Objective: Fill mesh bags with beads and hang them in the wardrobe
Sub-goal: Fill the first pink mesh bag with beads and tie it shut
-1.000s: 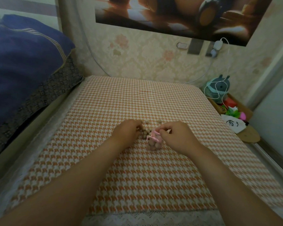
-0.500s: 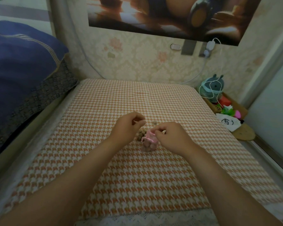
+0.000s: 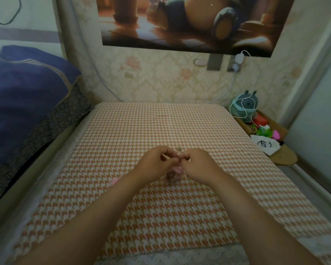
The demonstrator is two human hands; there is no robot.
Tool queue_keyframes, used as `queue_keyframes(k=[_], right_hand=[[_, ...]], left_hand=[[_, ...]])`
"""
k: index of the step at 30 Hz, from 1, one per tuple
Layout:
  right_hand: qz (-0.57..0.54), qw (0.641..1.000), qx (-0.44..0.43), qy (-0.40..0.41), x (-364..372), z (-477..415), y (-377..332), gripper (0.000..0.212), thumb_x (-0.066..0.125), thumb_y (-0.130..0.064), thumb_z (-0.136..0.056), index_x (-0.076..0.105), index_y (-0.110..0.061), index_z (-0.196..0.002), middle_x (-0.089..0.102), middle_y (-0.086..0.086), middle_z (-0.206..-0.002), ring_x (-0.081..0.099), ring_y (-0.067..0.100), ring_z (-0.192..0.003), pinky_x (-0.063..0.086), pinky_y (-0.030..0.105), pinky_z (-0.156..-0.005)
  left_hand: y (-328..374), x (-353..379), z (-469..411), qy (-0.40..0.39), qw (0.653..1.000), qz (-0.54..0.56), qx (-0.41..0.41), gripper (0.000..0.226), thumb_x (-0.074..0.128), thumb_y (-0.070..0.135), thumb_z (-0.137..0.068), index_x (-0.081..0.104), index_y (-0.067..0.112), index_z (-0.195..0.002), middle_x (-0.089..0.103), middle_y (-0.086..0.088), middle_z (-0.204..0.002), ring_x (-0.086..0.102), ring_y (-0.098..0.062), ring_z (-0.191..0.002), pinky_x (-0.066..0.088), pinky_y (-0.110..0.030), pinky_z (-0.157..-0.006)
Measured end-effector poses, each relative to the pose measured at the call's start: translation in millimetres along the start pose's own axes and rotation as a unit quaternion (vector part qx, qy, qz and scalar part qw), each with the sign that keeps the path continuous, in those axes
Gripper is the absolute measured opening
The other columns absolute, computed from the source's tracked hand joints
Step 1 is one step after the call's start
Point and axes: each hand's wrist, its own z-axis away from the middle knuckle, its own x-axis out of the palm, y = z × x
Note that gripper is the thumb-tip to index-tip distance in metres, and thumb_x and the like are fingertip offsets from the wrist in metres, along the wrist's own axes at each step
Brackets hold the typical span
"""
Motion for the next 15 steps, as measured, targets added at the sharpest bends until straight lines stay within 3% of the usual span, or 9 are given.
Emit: queue_keyframes(k=[4, 7, 10, 15], right_hand=[[0.001, 1.000, 0.009, 0.018, -2.1, -1.8, 1.5, 0.031, 0.050, -0.020, -0.096, 0.077, -0.026, -0.109, 0.075, -0.004, -0.111, 0.070, 0.016, -0.084, 0.059, 0.039, -0.080], [0.001, 1.000, 0.007, 0.023, -0.6, -4.2, 2.1, 0.030, 0.050, -0.020, -0.096, 0.077, -0.028, -0.106, 0.076, -0.001, -0.103, 0.067, 0.017, -0.060, 0.060, 0.042, -0.069], [-0.011, 1.000, 0.004, 0.020, 1.5, -5.4, 1.1, 0.030, 0.050, -0.018, -0.097, 0.077, -0.030, -0.103, 0.077, 0.001, -0.100, 0.052, 0.005, -0.043, 0.056, 0.036, -0.058], [-0.025, 1.000, 0.001, 0.011, 1.6, -4.2, -2.3, 0.030, 0.050, -0.015, -0.098, 0.077, -0.027, -0.104, 0.075, -0.005, -0.097, 0.058, -0.003, -0.047, 0.051, 0.025, -0.055]], left_hand=[[-8.4, -4.2, -6.2, 0.031, 0.999, 0.006, -0.014, 0.013, 0.060, 0.021, -0.095, 0.070, 0.020, -0.103, 0.068, 0.011, -0.094, 0.065, -0.005, -0.078, 0.052, -0.017, -0.067], [-21.0, -9.0, -10.0, 0.045, 0.998, -0.023, -0.028, 0.013, 0.061, 0.017, -0.094, 0.070, 0.020, -0.103, 0.069, 0.009, -0.100, 0.064, -0.007, -0.082, 0.048, -0.010, -0.067], [-30.2, -13.9, -9.6, 0.034, 0.995, -0.091, -0.012, 0.013, 0.063, 0.012, -0.091, 0.072, 0.018, -0.099, 0.065, 0.015, -0.097, 0.056, 0.006, -0.076, 0.040, -0.002, -0.066], [-40.2, -12.2, -7.1, -0.040, 0.992, -0.120, -0.006, 0.014, 0.068, 0.015, -0.087, 0.074, 0.024, -0.097, 0.063, 0.016, -0.088, 0.059, 0.001, -0.075, 0.047, -0.015, -0.071]])
